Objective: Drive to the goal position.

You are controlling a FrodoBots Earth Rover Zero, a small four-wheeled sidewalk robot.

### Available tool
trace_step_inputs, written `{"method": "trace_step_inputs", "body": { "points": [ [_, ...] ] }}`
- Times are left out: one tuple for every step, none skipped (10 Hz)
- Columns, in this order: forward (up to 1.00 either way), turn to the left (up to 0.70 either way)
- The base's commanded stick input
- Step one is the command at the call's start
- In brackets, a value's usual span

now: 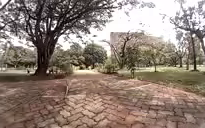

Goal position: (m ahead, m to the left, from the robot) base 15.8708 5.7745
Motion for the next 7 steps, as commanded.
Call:
{"method": "trace_step_inputs", "body": {
  "points": [
    [0.7,0.0],
    [0.7,0.0],
    [0.7,0.0],
    [0.7,0.0],
    [0.7,0.0],
    [0.7,0.0],
    [0.7,0.0]
  ]
}}
